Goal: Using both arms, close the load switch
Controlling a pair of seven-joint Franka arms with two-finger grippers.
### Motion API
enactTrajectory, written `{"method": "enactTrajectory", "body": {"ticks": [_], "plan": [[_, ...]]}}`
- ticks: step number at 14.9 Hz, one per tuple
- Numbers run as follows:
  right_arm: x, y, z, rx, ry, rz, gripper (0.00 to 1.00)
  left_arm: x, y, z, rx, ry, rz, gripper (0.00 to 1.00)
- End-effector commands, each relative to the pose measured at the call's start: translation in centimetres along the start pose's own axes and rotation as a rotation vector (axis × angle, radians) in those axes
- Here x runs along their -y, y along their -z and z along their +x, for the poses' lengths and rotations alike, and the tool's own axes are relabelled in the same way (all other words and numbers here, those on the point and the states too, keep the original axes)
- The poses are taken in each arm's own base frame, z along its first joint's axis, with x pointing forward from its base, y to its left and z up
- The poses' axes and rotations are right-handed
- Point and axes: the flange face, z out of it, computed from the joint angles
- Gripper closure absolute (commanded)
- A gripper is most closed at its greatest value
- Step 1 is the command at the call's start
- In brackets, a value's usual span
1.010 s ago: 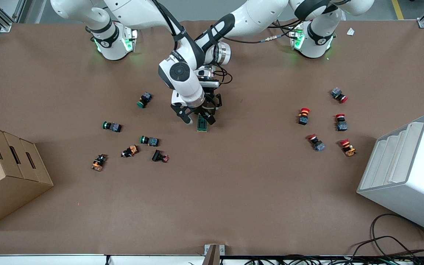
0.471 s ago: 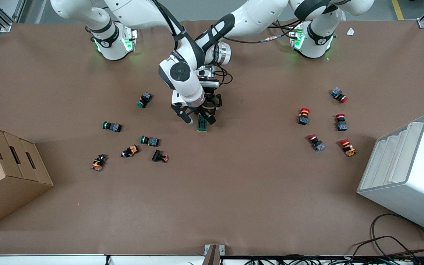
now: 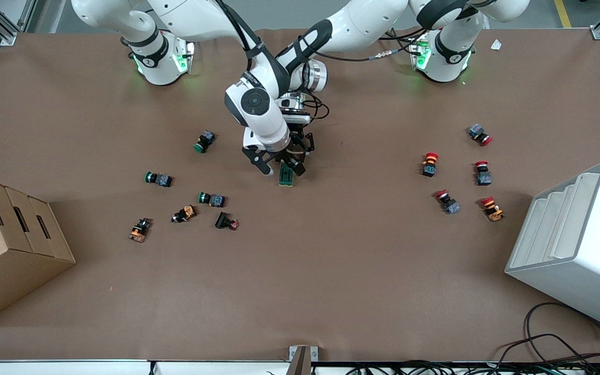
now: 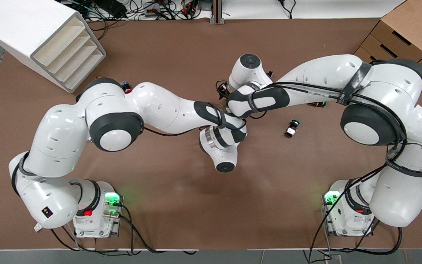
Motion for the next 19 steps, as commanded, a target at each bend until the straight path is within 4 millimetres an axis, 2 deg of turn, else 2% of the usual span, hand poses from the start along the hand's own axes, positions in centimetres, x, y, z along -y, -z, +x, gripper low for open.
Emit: {"method": "enactTrajectory", "body": {"ticks": [1, 8, 14, 19], "plan": [[-0.6, -4.0, -2.3, -0.008, 0.038, -0.006, 0.0, -0.3, -1.1, -0.3, 0.007, 0.006, 0.01, 0.03], [0.2, -4.0, -2.6, -0.007, 0.066, 0.007, 0.0, -0.6, -0.3, -0.6, 0.011, 0.032, 0.003, 0.02], [2.3, -2.7, -2.0, -0.003, 0.056, 0.05, 0.0, -0.6, 0.0, -0.9, 0.013, 0.041, 0.002, 0.03], [3.9, -1.4, 0.5, -0.005, 0.04, 0.073, 0.0, -0.6, -0.2, -0.6, 0.01, 0.044, 0.003, 0.03]]}}
